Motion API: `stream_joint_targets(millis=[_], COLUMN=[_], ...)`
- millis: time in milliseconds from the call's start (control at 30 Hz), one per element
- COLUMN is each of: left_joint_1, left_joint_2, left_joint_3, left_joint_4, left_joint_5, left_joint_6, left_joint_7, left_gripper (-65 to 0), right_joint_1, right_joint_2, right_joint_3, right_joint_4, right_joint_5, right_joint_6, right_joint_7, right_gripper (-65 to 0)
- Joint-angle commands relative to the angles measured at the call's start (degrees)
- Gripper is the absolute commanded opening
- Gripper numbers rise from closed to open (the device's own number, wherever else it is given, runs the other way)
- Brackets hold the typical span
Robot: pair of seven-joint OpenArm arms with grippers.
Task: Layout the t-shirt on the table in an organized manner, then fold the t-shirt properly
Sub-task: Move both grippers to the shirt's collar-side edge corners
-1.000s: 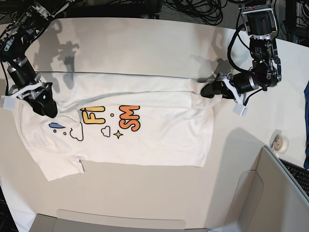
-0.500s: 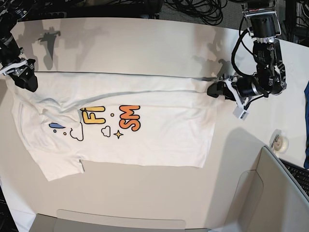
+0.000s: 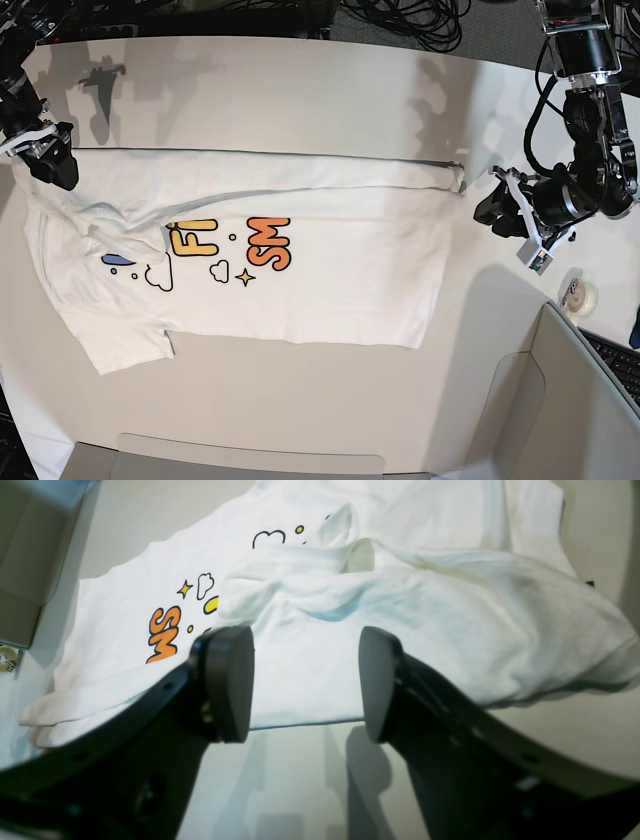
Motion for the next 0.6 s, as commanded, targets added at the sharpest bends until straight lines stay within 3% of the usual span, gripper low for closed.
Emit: stream_joint_targets(millis=[0, 67, 167, 300, 433, 567], left_joint_1=[0.6, 3.0, 7.5, 10.5, 10.2, 7.8], left_joint_2=[-0.9, -0.7, 0.6, 3.6, 7.2, 8.5], left_joint_3=[-0.2, 0.0, 0.1, 0.1, 0.1, 0.2], left_joint_4=[2.3, 5.1, 8.1, 8.3, 8.1, 8.1], left_joint_5=[-1.0, -1.0, -1.0, -1.0, -0.9, -0.9], left_joint_6=[-0.1, -0.1, -0.1, -0.1, -0.1, -0.1], left_joint_7=[-0.7, -0.7, -0.7, -1.4, -1.4, -1.5], left_gripper=[-44.5, -50.6, -65.0, -64.9, -65.0, -65.0], right_joint_1=[0.1, -0.1, -0.1, 0.3, 2.9, 6.0], right_joint_2=[2.0, 2.5, 2.5, 2.1, 1.5, -0.6], right_joint_3=[0.3, 0.2, 0.3, 0.0, -0.2, -0.3], right_joint_4=[1.2, 1.2, 1.2, 1.2, 1.2, 1.2], right_joint_5=[1.0, 1.0, 1.0, 0.0, -5.8, -10.9], right_joint_6=[0.4, 0.4, 0.4, 0.4, 0.4, 0.4], right_joint_7=[1.1, 1.1, 1.1, 1.1, 1.3, 1.1], right_gripper=[-32.0, -32.0, -32.0, -32.0, -32.1, -32.6])
